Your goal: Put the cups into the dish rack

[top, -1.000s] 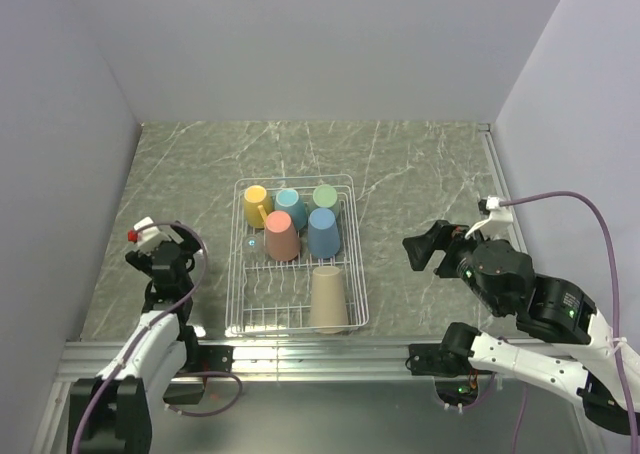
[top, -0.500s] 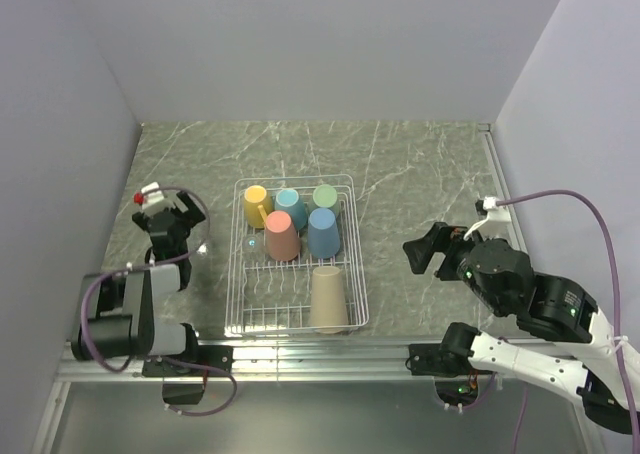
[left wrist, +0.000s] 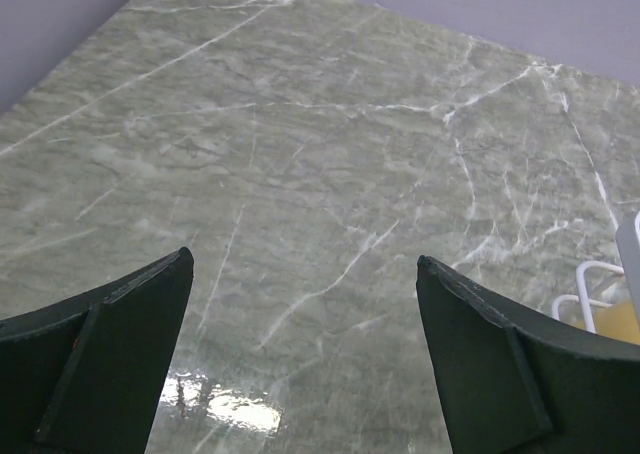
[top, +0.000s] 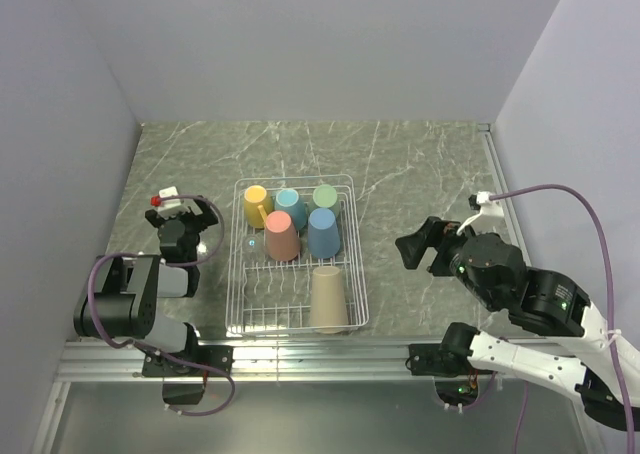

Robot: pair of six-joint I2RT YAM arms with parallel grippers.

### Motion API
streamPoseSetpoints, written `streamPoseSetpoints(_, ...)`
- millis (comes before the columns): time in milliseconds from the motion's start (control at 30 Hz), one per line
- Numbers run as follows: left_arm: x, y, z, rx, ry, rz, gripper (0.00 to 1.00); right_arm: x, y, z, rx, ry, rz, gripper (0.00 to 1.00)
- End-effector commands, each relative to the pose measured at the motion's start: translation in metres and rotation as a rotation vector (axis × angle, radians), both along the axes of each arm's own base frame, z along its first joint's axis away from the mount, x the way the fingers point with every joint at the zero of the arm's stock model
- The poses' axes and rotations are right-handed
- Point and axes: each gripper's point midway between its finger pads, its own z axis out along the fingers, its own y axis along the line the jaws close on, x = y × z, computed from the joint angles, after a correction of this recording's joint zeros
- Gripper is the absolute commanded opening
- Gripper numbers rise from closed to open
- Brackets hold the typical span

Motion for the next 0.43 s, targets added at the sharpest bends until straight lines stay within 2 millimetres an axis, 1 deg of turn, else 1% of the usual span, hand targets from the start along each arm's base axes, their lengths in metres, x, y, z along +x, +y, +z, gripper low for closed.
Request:
streamPoseSetpoints(0, 0.008, 0.004, 0.030, 0.019, -0.100, 0.019, 0.99, 0.011, 0.012, 0.015, 0.024, -0.041, -0.012, 1.00)
streamPoseSetpoints(33, 0.006, 0.005, 0.026, 0.025, -0.096, 0.021, 0.99, 0.013, 0.013, 0.019, 0.026, -0.049, -0.009, 1.00)
streamPoseSetpoints(67, 0.006, 0.005, 0.027, 0.022, -0.099, 0.021, 0.99, 0.015, 0.018, 0.021, 0.021, -0.057, -0.003, 1.00)
streamPoseSetpoints(100, 0.006, 0.004, 0.022, 0.022, -0.072, 0.019, 0.99, 0.016, 0.020, 0.023, 0.023, -0.063, 0.003, 1.00)
streamPoseSetpoints(233, 0.006, 0.004, 0.024, 0.021, -0.081, 0.019, 0.99, 0.022, 0.027, 0.026, 0.047, -0.066, -0.015, 1.00)
streamPoseSetpoints(267, 0.006, 0.005, 0.024, 0.021, -0.083, 0.020, 0.99, 0.024, 0.031, 0.031, 0.067, -0.076, -0.016, 1.00)
streamPoseSetpoints(300, 0.006, 0.004, 0.024, 0.021, -0.078, 0.019, 0.99, 0.026, 0.034, 0.026, 0.060, -0.074, -0.010, 1.00)
streamPoseSetpoints(400, 0.007, 0.004, 0.025, 0.022, -0.084, 0.019, 0.99, 0.029, 0.041, 0.026, 0.061, -0.085, 0.001, 1.00)
